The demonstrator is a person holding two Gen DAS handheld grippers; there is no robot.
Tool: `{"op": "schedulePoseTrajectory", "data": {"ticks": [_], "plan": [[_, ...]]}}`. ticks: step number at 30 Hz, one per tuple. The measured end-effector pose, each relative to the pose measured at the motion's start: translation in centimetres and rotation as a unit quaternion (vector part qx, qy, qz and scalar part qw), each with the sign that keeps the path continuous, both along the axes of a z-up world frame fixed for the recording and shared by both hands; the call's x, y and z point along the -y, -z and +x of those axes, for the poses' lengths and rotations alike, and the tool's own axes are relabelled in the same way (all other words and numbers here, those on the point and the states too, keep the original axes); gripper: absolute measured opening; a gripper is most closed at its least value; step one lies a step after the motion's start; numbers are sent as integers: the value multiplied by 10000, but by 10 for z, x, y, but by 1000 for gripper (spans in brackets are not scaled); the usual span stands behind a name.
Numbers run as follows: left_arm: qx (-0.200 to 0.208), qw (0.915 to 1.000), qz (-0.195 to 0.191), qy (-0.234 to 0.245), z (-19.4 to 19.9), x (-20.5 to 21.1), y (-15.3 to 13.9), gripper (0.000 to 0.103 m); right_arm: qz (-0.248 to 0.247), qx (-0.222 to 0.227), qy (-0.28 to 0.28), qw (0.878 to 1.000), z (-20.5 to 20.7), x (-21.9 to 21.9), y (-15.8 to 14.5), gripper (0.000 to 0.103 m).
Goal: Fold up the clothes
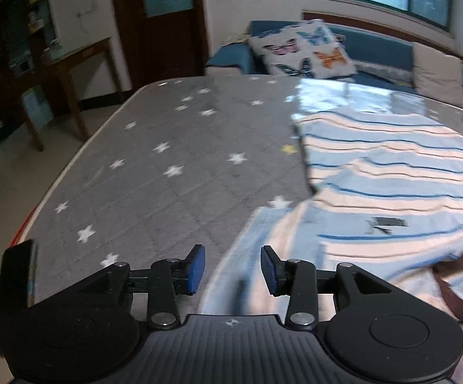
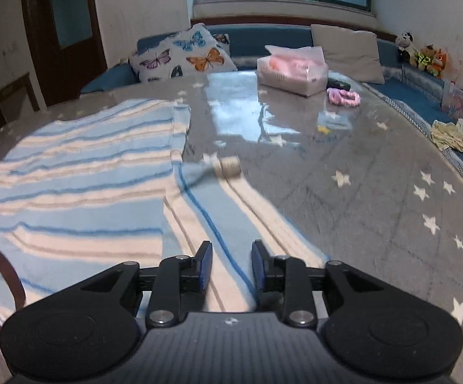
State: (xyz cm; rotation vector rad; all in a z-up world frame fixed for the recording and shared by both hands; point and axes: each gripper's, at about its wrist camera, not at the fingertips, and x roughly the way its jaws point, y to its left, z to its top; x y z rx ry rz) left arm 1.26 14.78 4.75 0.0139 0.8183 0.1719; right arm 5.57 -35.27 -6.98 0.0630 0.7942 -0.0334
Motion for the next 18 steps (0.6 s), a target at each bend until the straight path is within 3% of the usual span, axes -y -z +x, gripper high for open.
{"op": "schedulePoseTrajectory", "data": {"ticks": [2, 6, 13, 15, 18], "plan": [[-12, 9992, -16, 390, -3, 16, 0, 41, -229, -46, -22, 9997, -6, 0, 1, 37], [-44, 9930, 11, 1184, -10, 52, 4, 41, -361, -62, -103, 9993, -17, 3, -7, 38], [23, 9662, 47, 2579, -24, 110, 12, 37, -158, 4, -1143, 9933, -33, -31, -30, 38], [21, 9602, 134, 2791, -24, 121, 17, 37, 19, -24, -1501, 9887, -36, -46, -33, 38], [-83, 9585, 129, 2848, -18, 126, 28, 36, 299, -48, -2043, 9784, -38, -70, -36, 37]]}}
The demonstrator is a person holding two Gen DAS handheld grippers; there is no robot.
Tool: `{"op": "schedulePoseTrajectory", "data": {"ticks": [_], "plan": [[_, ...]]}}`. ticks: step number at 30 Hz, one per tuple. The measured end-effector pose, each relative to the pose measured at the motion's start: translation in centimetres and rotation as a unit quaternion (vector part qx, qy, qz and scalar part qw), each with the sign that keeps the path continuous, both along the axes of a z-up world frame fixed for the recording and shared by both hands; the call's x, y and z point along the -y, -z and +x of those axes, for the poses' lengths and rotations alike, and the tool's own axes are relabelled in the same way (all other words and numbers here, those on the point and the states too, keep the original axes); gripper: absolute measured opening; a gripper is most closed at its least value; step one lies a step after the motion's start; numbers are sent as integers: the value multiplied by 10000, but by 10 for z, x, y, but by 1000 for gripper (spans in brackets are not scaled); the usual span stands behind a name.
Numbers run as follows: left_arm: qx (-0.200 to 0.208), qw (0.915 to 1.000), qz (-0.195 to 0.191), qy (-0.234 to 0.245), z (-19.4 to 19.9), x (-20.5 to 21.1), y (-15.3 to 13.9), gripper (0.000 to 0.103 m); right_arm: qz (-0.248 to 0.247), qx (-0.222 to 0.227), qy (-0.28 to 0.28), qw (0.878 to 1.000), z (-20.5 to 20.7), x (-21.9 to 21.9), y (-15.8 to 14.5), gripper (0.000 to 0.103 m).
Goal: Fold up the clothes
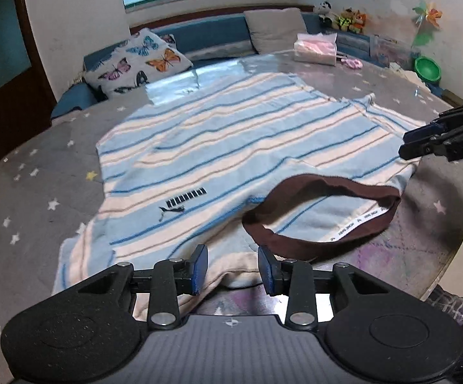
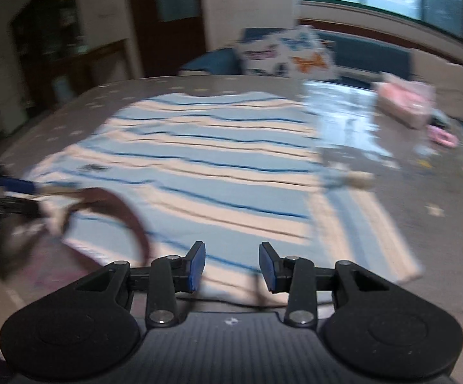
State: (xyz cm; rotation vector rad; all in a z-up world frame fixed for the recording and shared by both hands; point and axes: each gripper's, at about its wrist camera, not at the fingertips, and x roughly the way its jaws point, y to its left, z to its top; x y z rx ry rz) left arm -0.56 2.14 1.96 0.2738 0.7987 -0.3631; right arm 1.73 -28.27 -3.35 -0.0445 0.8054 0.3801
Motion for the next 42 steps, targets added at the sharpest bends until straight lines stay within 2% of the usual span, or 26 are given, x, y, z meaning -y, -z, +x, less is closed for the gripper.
{"op": "schedulePoseTrajectory", "data": {"ticks": [3, 4, 5, 9, 13, 19, 21, 23, 24, 27, 29, 33, 37, 40, 42], "plan": [[-103, 9999, 1, -58, 4, -1, 8, 26, 193, -55, -579, 9981, -5, -24, -3, 37], [-122, 9999, -29, -67, 4, -2, 9, 14, 219, -63, -765, 9968, -6, -33, -5, 37], [-142, 9998, -55, -86, 4, -3, 10, 6, 258, -69, -980, 9948, -6, -43, -7, 37], [-134, 9999, -87, 48, -8, -10, 9, 2, 350, -176, -1667, 9852, -5, -83, -5, 37], [-51, 9999, -85, 15, -19, -19, 4, 2, 316, -214, -2158, 9757, 0, -119, 3, 33], [69, 9991, -164, -396, -21, -44, -5, 6, 409, -368, -2236, 9731, 24, -149, 18, 31], [101, 9980, -184, -595, -19, -55, -7, 6, 529, -505, -2190, 9730, 31, -150, 23, 23], [104, 9965, -227, -793, -16, -66, -7, 6, 589, -591, -2173, 9725, 37, -155, 28, 22], [103, 9955, -254, -904, -15, -72, -7, 6, 592, -607, -2163, 9726, 39, -158, 30, 15], [92, 9926, -269, -1177, -10, -86, -6, 6, 672, -538, -2134, 9732, 35, -158, 30, 5], [92, 9913, -300, -1278, -8, -92, -6, 6, 752, -508, -2209, 9711, 29, -156, 24, 4], [155, 9910, -312, -1291, -6, -93, -9, 7, 794, -447, -2614, 9609, 4, -156, 13, 3], [245, 9933, -309, -1083, -1, -78, -13, 23, 609, -490, -3011, 9504, -15, -162, 15, 3], [287, 9955, -267, -868, 4, -62, -13, 26, 573, -356, -3046, 9501, -25, -158, 12, 3], [282, 9962, -327, -759, 10, -51, -12, 26, 629, -236, -2878, 9553, -22, -150, 4, 6]]}}
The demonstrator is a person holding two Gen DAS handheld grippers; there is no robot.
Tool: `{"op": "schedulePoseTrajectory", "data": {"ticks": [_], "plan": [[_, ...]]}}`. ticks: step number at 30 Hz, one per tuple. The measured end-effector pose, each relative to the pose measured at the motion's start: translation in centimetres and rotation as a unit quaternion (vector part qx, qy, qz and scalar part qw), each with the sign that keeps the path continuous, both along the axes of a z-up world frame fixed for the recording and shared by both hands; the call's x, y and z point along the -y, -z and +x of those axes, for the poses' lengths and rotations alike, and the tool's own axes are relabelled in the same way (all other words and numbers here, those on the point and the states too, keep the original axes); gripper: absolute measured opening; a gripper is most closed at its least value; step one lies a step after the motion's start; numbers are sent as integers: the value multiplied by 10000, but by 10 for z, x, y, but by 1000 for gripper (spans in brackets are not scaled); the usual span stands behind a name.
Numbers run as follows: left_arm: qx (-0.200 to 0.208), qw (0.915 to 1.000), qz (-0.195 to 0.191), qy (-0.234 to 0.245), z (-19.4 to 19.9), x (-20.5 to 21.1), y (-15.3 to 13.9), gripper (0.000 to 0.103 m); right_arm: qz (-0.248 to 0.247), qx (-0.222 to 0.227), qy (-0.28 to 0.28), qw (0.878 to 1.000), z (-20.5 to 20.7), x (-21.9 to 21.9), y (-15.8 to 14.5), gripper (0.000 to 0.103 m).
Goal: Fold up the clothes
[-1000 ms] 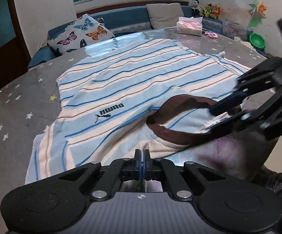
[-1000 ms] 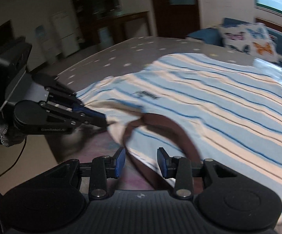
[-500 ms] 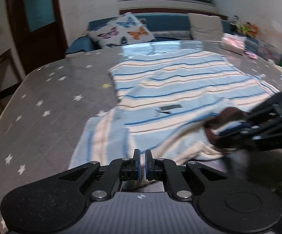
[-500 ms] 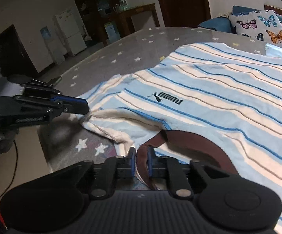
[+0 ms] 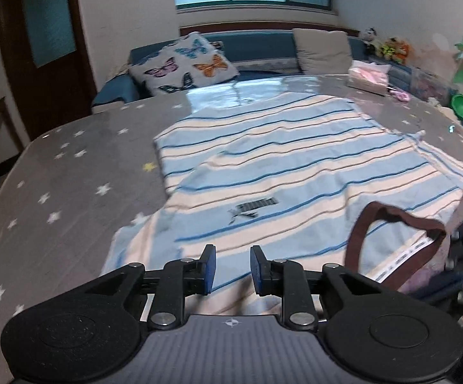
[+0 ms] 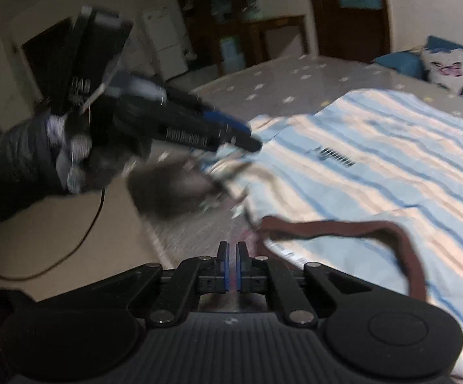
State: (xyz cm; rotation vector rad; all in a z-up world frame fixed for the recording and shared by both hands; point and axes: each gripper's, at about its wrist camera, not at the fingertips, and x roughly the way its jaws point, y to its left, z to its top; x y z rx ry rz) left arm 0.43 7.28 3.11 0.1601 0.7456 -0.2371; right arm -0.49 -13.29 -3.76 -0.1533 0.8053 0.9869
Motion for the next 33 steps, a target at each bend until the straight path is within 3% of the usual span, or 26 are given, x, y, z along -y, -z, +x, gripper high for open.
{"op": "schedulePoseTrajectory", "data": {"ticks": [7, 11, 14, 18, 21, 25, 28, 33], "plan": [[-137, 9985, 5, 532, 11, 34, 16, 26, -347, 400, 1332, 9897, 31, 44, -6, 9], [-350, 9966, 107, 741, 3, 41, 28, 26, -494, 84, 1863, 9812, 46, 68, 8, 10], [-459, 9950, 179, 869, -7, 40, 33, 26, -737, -107, 1740, 9819, 39, 73, 22, 10], [-444, 9941, 258, 952, -7, 39, 24, 26, -796, -81, 1421, 9866, 31, 75, 14, 10], [-252, 9954, 213, 903, 4, 43, 13, 26, -686, 204, 1414, 9874, 42, 70, 0, 11], [-182, 9959, -1, 890, 27, 58, 10, 26, -613, 342, 1602, 9846, 69, 56, 2, 15], [-359, 9939, 22, 1038, 36, 73, 20, 26, -626, 218, 1575, 9853, 87, 43, 15, 16], [-651, 9922, 162, 1048, 46, 69, 30, 29, -892, 193, 1213, 9884, 76, 43, 24, 23]]}}
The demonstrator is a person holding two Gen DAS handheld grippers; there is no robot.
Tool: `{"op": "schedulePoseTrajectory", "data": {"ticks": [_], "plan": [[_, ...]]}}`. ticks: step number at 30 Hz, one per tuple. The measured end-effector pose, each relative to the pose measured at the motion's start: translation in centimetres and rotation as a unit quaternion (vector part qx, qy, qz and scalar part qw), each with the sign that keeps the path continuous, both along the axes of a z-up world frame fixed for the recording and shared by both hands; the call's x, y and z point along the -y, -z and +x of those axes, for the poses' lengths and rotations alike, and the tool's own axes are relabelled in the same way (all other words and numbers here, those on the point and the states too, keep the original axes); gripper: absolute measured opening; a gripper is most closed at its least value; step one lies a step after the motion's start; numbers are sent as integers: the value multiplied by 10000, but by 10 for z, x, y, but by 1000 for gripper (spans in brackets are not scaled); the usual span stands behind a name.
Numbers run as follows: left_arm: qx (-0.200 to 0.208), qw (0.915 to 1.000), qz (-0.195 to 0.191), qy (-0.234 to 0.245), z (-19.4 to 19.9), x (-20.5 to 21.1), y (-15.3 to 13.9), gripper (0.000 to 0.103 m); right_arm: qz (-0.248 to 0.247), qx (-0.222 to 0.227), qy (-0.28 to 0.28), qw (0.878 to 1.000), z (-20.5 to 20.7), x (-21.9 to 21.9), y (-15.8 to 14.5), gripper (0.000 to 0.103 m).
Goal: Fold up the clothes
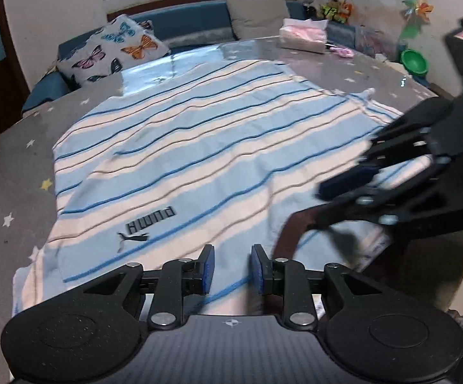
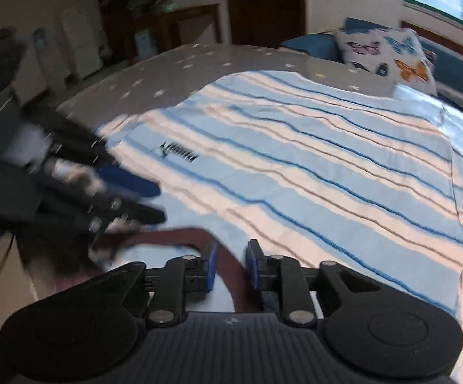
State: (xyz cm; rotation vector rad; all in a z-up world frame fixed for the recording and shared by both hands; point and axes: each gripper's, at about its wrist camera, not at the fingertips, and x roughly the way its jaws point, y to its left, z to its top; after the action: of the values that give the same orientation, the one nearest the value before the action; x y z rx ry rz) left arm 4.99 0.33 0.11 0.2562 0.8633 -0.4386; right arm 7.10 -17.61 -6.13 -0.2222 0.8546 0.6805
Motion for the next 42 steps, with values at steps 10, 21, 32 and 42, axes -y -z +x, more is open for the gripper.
{"op": "schedulePoseTrajectory", "data": {"ticks": [10, 21, 32, 42], "plan": [[540, 9895, 345, -1295, 95, -45, -32, 44, 255, 80, 766, 9967, 58, 54, -36, 28], [520, 9814, 631, -1740, 219, -83, -14, 61, 408, 260, 2003, 9785, 184, 126, -34, 47], [356, 9910, 436, -1218, 247, -81, 8, 18, 786, -78, 2433, 9667, 259, 156, 0, 53], [495, 9885, 581, -1309, 248, -77, 3, 46, 813, -329, 2259, 9702, 267, 148, 9, 34]]}}
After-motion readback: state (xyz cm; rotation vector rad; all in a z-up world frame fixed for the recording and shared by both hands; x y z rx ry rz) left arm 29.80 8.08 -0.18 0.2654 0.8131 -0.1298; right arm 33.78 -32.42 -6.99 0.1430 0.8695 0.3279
